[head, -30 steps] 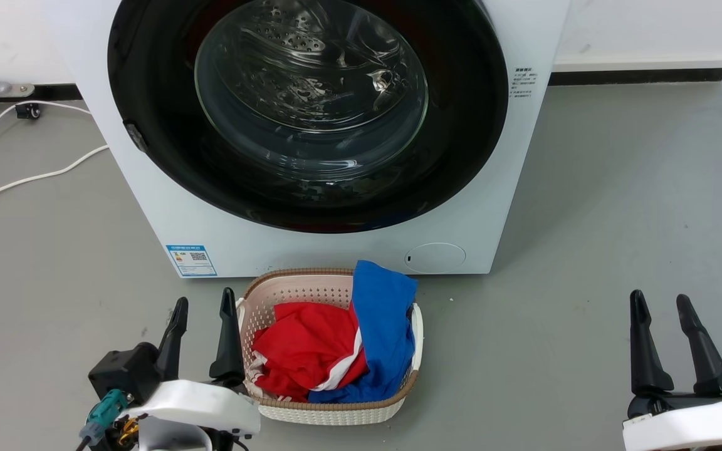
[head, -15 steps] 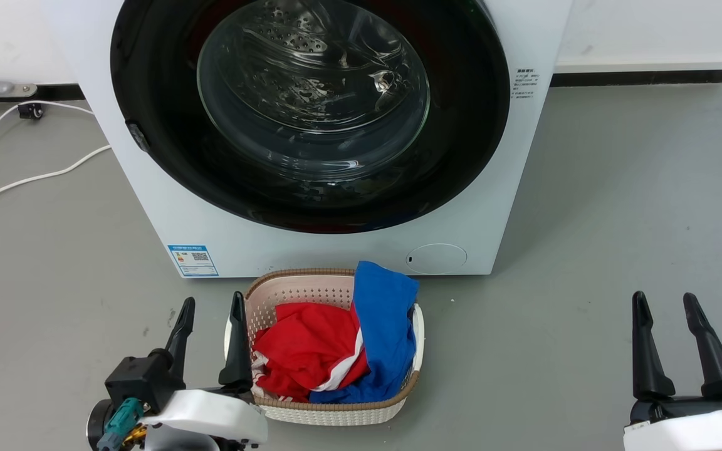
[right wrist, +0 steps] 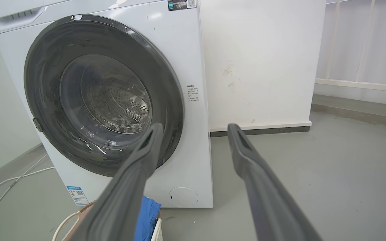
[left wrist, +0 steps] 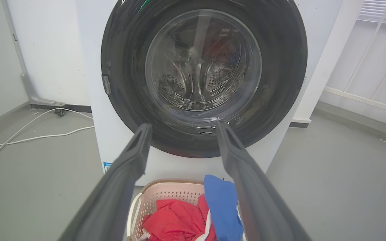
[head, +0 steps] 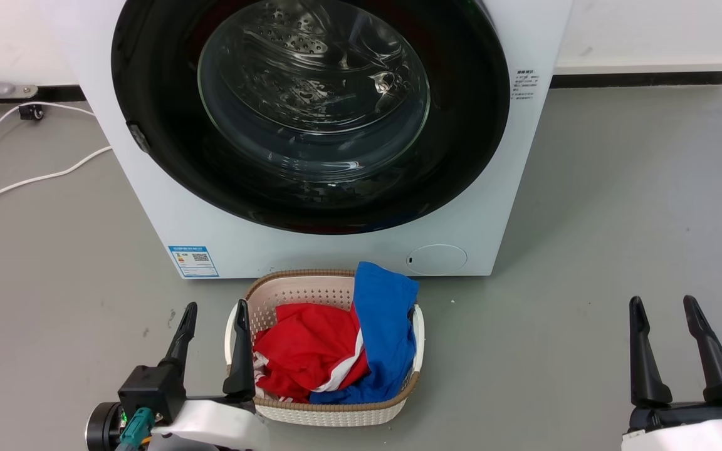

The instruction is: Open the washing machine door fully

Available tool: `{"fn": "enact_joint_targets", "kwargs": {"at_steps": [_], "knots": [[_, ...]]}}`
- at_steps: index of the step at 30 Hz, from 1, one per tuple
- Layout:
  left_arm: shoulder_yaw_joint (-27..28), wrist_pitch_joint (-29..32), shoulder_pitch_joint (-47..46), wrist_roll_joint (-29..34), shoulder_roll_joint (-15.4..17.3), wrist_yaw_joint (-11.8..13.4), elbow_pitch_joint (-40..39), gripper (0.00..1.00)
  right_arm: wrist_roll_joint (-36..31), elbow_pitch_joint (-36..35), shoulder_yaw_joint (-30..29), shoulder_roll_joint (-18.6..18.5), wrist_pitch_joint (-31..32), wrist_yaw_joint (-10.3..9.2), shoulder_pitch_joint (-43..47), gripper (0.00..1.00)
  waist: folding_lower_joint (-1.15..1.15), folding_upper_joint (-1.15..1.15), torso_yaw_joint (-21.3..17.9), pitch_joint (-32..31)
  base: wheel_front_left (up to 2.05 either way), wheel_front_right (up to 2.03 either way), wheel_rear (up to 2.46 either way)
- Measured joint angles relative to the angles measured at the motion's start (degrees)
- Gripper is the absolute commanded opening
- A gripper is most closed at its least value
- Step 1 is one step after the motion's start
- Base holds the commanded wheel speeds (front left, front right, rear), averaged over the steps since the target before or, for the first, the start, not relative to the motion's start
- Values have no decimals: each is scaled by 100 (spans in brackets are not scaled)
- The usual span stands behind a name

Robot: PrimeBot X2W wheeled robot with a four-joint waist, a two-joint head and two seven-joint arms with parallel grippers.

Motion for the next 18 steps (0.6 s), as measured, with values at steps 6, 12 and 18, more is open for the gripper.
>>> {"fn": "enact_joint_targets", "kwargs": {"at_steps": [6,12,18], "knots": [[19,-62,15,220,-18,-25,44,100,-164,-4,-2,0,-56,0,57,100,0,0,10,-7,0,0,0],[21,-126,35,401,-24,-27,51,100,-292,-33,5,-1,-108,0,109,100,0,0,28,-20,0,0,0],[-36,-186,72,501,-25,-25,91,100,-445,-46,12,-1,-193,7,149,100,0,0,56,-30,0,0,0]]}}
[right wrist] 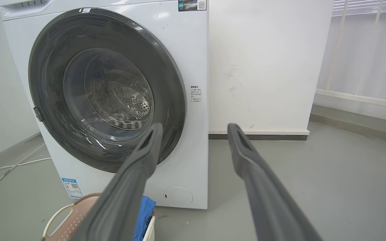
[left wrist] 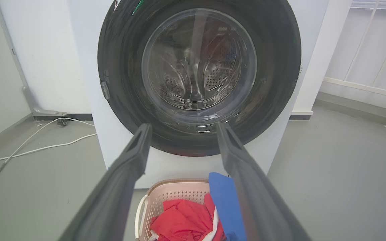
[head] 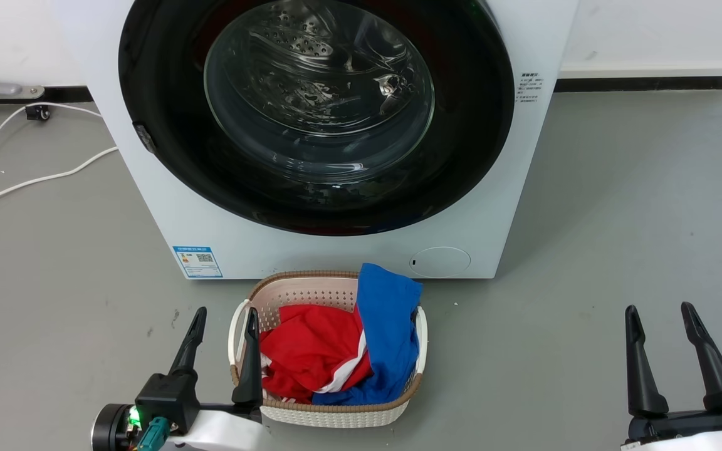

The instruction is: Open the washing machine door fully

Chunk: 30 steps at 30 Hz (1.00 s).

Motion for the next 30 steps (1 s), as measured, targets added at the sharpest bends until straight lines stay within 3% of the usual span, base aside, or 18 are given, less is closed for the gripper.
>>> {"fn": "enact_joint_targets", "kwargs": {"at_steps": [22,30], "knots": [[-26,-15,4,-109,-2,58,123,100,187,129,1,0,-3,0,30,100,0,0,25,20,0,0,0],[5,-14,4,-107,-1,85,140,100,1778,229,-141,3,-3,0,-1,100,0,0,16,3,0,0,0]]}}
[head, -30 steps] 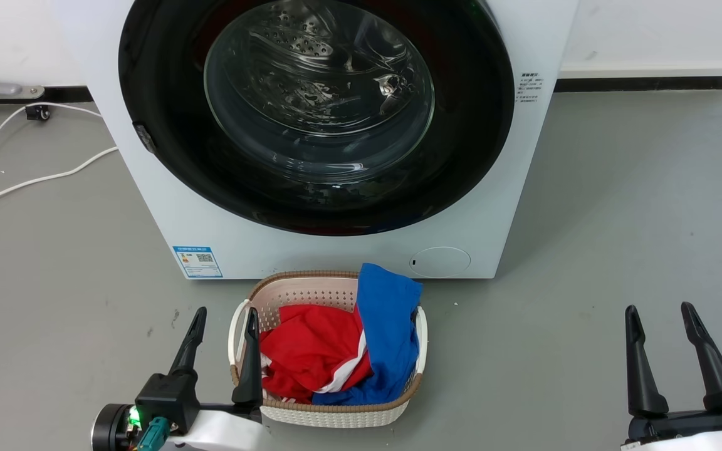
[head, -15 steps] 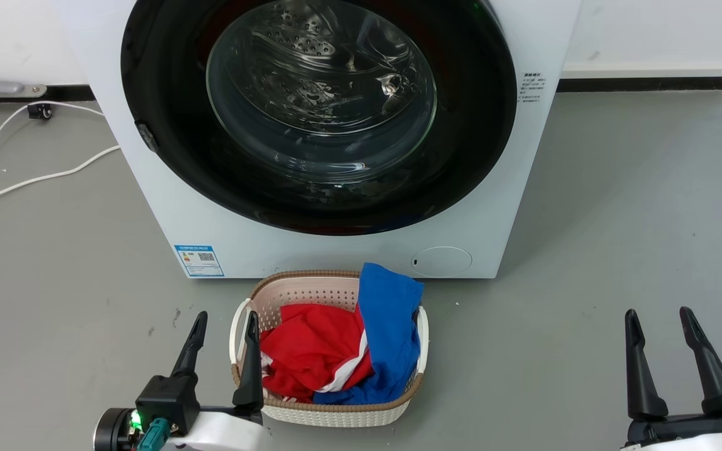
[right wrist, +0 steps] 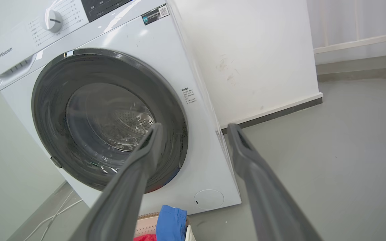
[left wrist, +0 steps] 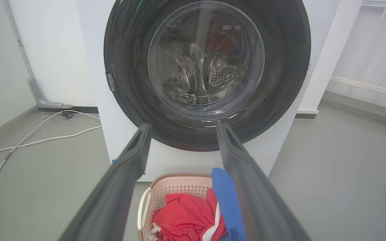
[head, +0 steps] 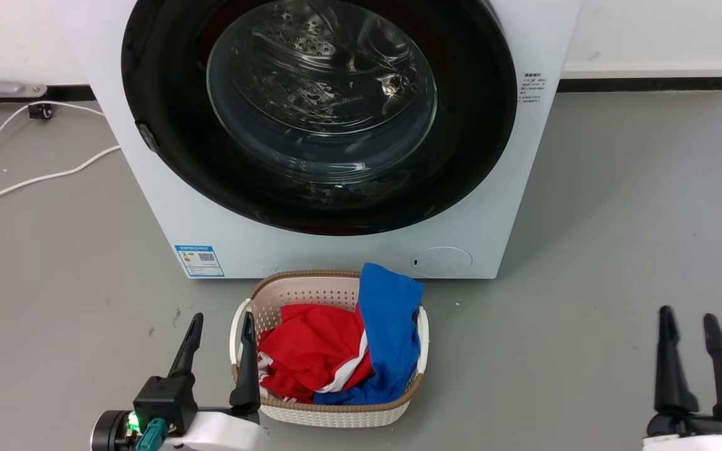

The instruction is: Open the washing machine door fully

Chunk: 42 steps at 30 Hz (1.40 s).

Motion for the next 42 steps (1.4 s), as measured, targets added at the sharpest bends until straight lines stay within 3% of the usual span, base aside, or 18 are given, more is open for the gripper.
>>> {"fn": "enact_joint_targets", "kwargs": {"at_steps": [4,7,11,13,15,19,20,22,23,27,33,34,35,36,42], "knots": [[7,-1,2,5,-1,1,10,100,1393,126,38,-8,-1,0,-53,100,0,0,-2,-16,0,0,0],[12,-1,13,9,-2,1,14,100,2672,234,578,-3,-1,0,-50,100,0,0,-7,-30,0,0,0],[10,-1,14,10,-1,2,24,100,3718,187,828,-1,-1,0,-31,100,0,0,-4,-31,0,0,0],[9,-1,14,10,-2,8,25,100,3912,170,870,-3,-1,0,-31,100,0,0,-2,-30,0,0,0],[10,-1,14,10,-2,22,31,100,4621,111,983,-2,0,0,7,100,0,0,8,-30,0,0,0],[14,-1,14,14,-2,35,30,100,5228,29,1143,-52,0,-1,37,100,0,0,13,-31,0,0,0],[21,-1,14,14,-1,51,30,100,5693,-42,1205,-133,102,0,49,100,0,0,14,-29,0,0,0],[25,-1,14,14,-2,51,29,100,5932,-73,1199,-183,166,0,69,100,0,0,12,-26,0,0,0],[35,-1,14,14,-2,52,29,100,6435,-125,1151,-252,388,-1,102,100,0,0,5,-22,0,0,0],[41,-1,14,14,-2,52,25,100,7439,-238,843,-252,951,-1,136,100,0,0,-6,-17,0,0,0],[48,-1,14,14,-2,51,23,100,7945,-232,367,-211,1744,0,241,100,0,0,3,-6,0,0,0],[49,-1,14,14,-2,51,21,100,7921,-226,335,-203,1845,-1,244,79,0,0,5,-5,0,0,0],[49,-1,14,14,-2,51,20,100,7841,-222,301,-182,1875,-1,245,22,0,0,7,-2,0,0,0],[52,-1,14,13,-2,51,20,100,7778,-208,263,-166,1907,-1,245,0,0,0,10,0,0,0,0],[49,-1,14,13,-2,52,-2,100,7706,-156,119,-67,2053,0,237,0,0,0,31,21,0,0,0]]}}
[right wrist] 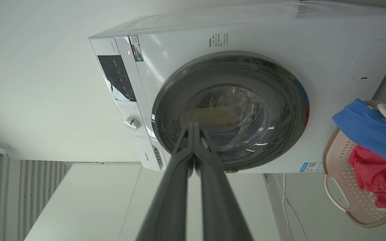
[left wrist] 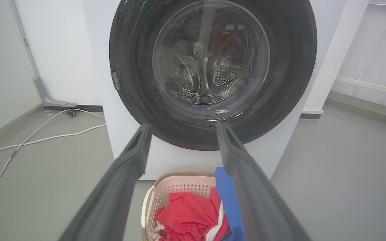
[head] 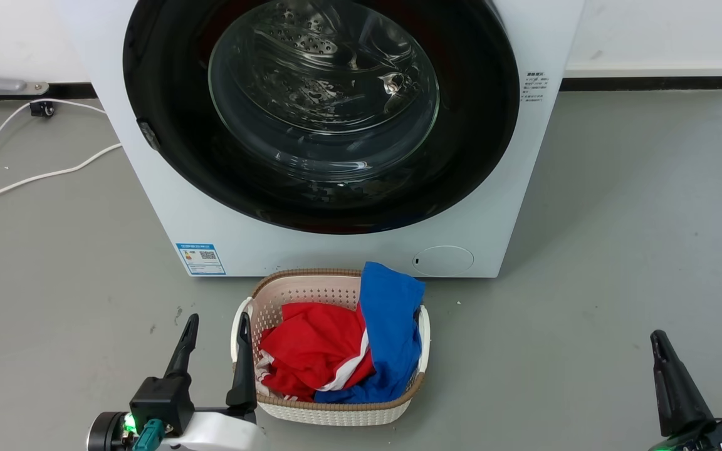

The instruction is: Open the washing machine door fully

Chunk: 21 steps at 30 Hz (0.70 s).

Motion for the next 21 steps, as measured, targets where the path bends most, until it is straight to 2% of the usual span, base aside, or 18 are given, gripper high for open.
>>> {"fn": "enact_joint_targets", "kwargs": {"at_steps": [4,11,16,21], "knots": [[20,0,-1,7,0,7,-38,100,-19,90,-99,24,73,-1,-90,0,0,0,-7,29,0,0,0],[26,0,-105,77,0,25,-190,100,-97,436,-777,-37,278,-1,-970,0,0,0,9,290,0,0,0],[18,0,-292,113,-1,56,-309,100,-214,810,-1258,-489,542,-1,-1944,0,0,0,73,632,0,0,0],[27,0,-484,148,0,68,-427,100,-160,1199,-1501,-955,890,-1,-2862,0,0,0,145,960,0,0,0]]}}
